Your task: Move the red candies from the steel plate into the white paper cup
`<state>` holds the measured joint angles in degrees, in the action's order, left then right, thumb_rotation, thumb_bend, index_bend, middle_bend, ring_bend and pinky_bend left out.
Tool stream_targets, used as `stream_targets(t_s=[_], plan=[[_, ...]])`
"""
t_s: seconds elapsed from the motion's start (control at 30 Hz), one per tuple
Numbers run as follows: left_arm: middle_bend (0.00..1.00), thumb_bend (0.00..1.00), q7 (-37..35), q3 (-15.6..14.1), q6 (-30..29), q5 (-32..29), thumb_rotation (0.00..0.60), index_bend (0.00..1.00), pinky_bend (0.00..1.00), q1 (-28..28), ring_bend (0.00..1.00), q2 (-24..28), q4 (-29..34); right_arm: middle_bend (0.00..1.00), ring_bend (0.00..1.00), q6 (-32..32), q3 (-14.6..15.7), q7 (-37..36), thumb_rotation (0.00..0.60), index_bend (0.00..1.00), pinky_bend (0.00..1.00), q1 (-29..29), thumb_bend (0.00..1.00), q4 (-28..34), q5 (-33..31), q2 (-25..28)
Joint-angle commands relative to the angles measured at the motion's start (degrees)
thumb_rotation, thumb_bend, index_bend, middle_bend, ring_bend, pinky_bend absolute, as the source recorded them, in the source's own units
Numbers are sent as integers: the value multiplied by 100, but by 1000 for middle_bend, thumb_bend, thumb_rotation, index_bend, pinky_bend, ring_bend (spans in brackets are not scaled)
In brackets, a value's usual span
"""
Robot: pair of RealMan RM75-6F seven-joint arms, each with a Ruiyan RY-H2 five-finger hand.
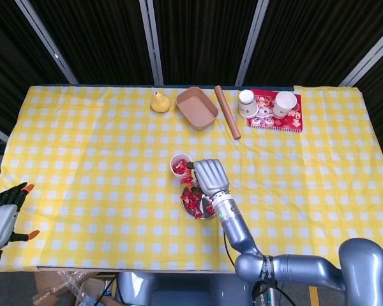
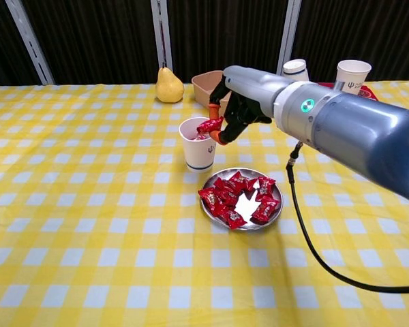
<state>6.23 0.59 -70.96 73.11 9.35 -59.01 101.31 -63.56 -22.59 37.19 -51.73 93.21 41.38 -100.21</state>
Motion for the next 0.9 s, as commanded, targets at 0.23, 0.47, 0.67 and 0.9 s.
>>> stream_targets(t_s=[0.23,0.47,0.67,0.9], plan=[[0,24,-53,5,74,-62,600,0,0,20,0,36,28,865,899,290,-362,132,600,609,878,-617,470,-999,-452,-383],[0,23,-132,-2,129,-60,600,0,0,34,0,70,19,866,899,479,-365,106,600,609,878,-831,470,-1655,-665,-552],[0,23,-162,-7,184,-82,600,0,0,51,0,97,35,865,899,617,-285,3,600,538,878,-917,470,-1996,-677,-699],[0,23,-135,-5,196,-121,600,0,0,59,0,94,49,865,899,561,-259,-83,600,391,878,-962,470,-2069,-562,-732]])
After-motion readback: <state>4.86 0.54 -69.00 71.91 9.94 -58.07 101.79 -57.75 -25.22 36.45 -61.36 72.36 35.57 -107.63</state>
